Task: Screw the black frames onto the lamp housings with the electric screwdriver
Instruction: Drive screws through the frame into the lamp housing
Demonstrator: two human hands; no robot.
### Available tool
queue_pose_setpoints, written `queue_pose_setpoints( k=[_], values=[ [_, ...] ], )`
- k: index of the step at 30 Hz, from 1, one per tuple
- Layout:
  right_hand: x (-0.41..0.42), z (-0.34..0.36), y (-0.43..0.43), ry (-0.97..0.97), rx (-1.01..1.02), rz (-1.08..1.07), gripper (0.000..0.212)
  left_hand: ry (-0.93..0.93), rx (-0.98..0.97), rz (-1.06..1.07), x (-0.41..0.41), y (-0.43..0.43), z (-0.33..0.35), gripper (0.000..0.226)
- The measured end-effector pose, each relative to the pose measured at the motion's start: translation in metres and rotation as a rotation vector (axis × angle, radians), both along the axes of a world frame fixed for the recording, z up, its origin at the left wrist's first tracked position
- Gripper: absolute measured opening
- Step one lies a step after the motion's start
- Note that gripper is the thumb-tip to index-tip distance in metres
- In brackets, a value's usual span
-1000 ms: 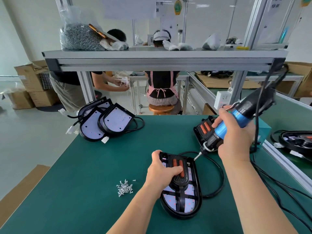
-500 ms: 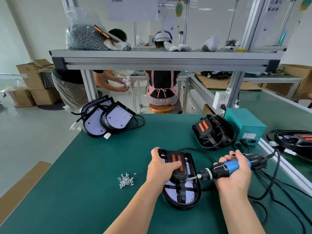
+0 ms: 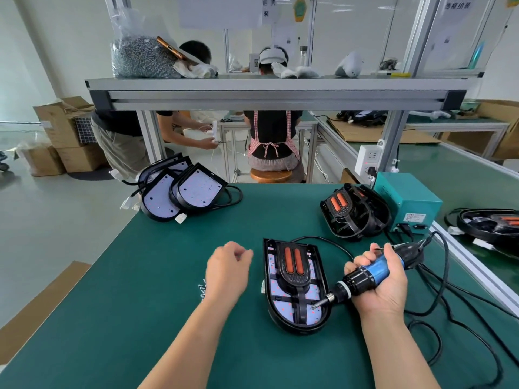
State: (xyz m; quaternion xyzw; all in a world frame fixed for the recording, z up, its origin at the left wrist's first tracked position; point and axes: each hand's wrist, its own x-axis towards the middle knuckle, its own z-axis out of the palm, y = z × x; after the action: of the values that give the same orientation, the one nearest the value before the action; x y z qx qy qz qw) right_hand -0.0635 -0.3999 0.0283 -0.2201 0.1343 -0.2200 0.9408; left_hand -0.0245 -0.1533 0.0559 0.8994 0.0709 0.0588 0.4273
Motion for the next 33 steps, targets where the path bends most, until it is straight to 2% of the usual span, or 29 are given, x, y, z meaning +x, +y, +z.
queue_pose_setpoints(
  k=[2,6,9,17,19,22,25,28,33],
  values=[
    [0.0,0.0,0.0,-0.011,0.011,-0.001,0.018,0.021,0.159,0.002,0.005,0.023,0.002,0.011],
    [0.0,0.0,0.0,-0.014,0.023,0.0,0.019,0.164,0.414,-0.089,0.01,0.045,0.002,0.013],
    [0.0,0.0,0.0,-0.021,0.034,-0.002,0.019,0.15,0.568,-0.117,0.011,0.044,-0.004,0.013],
    [0.001,-0.002,-0.003,-0.026,0.042,-0.001,0.02,0.037,0.705,-0.163,0.008,0.04,-0.008,0.014],
    [0.002,-0.002,-0.003,-0.027,0.04,0.002,0.02,-0.036,0.56,-0.157,0.002,0.035,-0.003,0.013],
    [0.002,-0.002,-0.004,-0.023,0.064,-0.009,0.021,-0.111,0.178,-0.181,-0.013,0.017,0.013,0.016],
    [0.003,-0.001,-0.005,-0.022,0.092,-0.016,0.022,-0.172,-0.047,-0.335,-0.036,-0.01,0.027,0.024],
    [0.003,-0.002,-0.006,-0.031,0.119,-0.015,0.023,-0.173,-0.1,-0.502,-0.057,-0.039,0.026,0.031],
    [0.003,-0.001,-0.006,-0.024,0.133,-0.026,0.024,-0.116,-0.103,-0.503,-0.069,-0.065,0.017,0.03]
  ],
)
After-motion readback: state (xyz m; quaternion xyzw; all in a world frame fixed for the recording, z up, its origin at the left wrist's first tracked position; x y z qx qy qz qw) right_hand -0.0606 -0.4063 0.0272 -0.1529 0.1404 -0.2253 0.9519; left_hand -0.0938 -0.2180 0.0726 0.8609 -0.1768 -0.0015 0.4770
